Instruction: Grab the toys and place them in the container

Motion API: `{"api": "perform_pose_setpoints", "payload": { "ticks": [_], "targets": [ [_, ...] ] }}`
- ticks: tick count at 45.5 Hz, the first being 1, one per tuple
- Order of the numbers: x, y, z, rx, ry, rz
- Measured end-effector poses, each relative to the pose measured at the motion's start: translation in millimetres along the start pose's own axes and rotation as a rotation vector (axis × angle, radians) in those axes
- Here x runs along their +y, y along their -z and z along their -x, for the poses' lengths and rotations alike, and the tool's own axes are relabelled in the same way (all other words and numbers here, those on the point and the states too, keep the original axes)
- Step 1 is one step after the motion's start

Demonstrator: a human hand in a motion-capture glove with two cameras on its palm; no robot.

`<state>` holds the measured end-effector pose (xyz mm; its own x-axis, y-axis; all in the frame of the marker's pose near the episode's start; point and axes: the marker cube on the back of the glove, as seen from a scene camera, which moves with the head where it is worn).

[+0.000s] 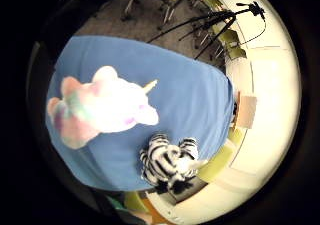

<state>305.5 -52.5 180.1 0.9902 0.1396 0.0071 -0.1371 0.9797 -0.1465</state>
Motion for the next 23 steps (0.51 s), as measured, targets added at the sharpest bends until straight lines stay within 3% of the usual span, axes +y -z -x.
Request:
{"api": "perform_pose_setpoints", "payload": {
  "ticks": [14, 23],
  "targets": [
    [8, -54, -26, 0.003, -0.057, 0.101],
    [22, -63, -31, 0.027, -0.050, 0.074]
  ]
}}
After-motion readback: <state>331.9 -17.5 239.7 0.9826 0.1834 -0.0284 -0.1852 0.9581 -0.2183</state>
